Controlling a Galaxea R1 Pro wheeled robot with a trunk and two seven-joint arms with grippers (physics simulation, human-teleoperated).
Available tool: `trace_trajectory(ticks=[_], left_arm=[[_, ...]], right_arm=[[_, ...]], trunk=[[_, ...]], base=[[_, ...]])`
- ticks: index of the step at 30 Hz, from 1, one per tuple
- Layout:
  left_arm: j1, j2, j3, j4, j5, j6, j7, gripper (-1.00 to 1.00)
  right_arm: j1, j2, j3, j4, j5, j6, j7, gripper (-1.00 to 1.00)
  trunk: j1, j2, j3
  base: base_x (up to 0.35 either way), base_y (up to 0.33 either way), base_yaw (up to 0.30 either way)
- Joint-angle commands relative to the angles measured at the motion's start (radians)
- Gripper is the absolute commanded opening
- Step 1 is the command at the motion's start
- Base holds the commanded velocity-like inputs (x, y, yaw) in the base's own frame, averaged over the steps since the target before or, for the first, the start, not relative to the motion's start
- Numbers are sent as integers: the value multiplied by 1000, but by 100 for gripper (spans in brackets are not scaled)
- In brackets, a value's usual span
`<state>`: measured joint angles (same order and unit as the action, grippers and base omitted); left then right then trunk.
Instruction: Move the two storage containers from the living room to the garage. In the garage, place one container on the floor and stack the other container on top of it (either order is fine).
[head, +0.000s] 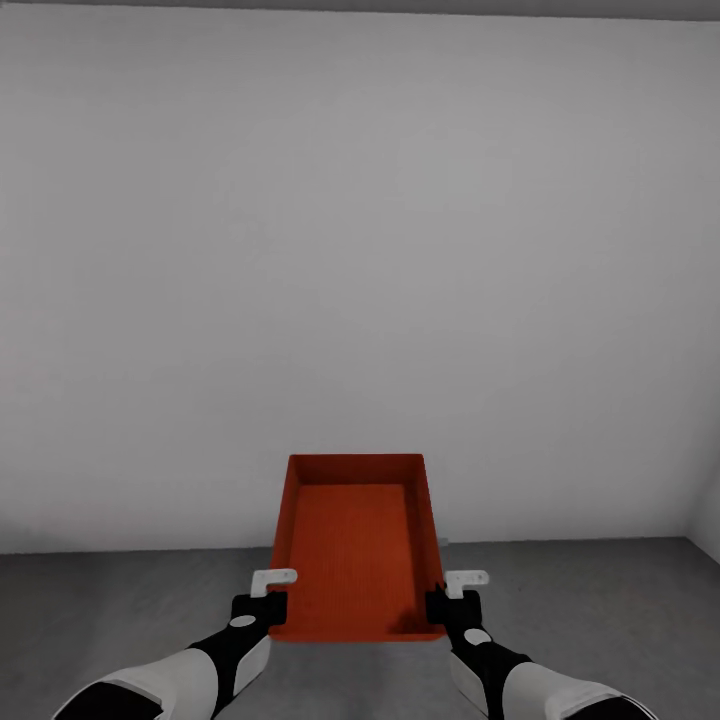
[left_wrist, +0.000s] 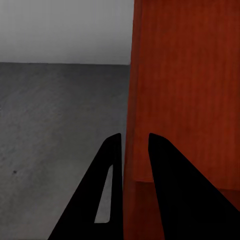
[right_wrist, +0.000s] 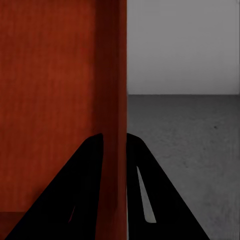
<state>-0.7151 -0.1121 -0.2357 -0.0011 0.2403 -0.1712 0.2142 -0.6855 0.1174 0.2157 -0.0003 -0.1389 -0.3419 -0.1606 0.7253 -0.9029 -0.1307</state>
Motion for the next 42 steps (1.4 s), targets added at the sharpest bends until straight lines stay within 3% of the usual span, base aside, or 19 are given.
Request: trace_trajectory(ticks=[1,12,25,42], left_arm=[[-1,25,43,-4,-17,-57,5,-100],[-1,25,43,-4,-16,-61,5,-100],[-1,25,42,-4,-16,-63,5,-100],[-1,25,42,-4,-13,-62,6,-100]], right_arm=[[0,-4,-45,2,-1,0,2,-100],[0,-4,-45,2,-1,0,3,-100],[0,-4,-45,2,-1,0,2,-100],[0,-4,-45,2,-1,0,3,-100]], trunk=[[1,-1,-2],[1,-1,-2],[1,-1,-3],[1,-1,-29]], base=[[321,0,189],[287,0,55],[16,0,0],[0,0,0]])
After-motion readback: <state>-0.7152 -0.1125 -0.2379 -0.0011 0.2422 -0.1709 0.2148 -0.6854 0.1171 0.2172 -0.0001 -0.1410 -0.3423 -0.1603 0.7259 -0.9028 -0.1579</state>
